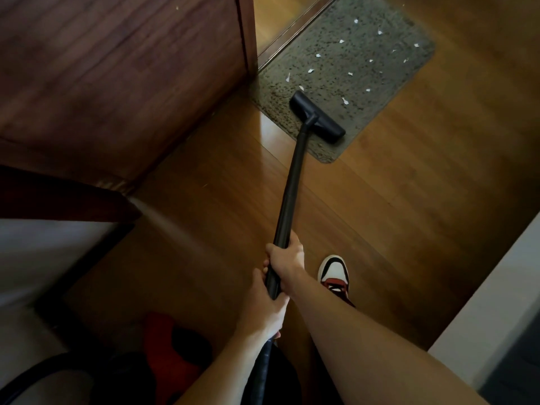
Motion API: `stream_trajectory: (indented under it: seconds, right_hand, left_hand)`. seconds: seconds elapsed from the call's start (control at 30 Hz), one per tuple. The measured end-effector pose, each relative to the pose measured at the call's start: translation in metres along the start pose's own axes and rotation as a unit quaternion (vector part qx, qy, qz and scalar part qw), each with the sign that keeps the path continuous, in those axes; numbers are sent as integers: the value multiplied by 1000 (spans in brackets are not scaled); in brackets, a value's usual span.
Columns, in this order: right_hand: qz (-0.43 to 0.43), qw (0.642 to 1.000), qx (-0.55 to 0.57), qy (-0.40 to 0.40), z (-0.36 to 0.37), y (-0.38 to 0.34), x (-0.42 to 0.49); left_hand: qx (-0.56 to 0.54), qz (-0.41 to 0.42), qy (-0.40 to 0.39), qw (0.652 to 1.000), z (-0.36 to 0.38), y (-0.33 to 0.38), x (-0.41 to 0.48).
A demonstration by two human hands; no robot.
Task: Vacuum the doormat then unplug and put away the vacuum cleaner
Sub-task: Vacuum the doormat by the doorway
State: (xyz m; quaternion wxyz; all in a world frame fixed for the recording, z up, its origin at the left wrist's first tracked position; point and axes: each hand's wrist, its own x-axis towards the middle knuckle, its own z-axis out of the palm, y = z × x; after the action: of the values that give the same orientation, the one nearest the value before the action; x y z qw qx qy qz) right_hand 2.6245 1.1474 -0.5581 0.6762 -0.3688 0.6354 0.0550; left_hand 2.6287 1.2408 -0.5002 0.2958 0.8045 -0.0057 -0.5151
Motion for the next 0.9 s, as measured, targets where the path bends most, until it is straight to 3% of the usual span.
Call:
stream_trajectory:
  seconds: [0.53, 0.77, 0.9]
  right_hand:
    - [-2, 1000, -17, -2, 12, 35, -28]
    - [-10, 999, -42, -14, 3, -1, -5]
    - [-13, 998, -63, -27, -7, -40, 13]
  left_hand:
    - [-29, -20, 1, 999, -9, -33, -31]
    - [-16, -21, -3, 1000, -2, 3, -11]
    - [-63, -30, -2, 998, 9, 38, 8]
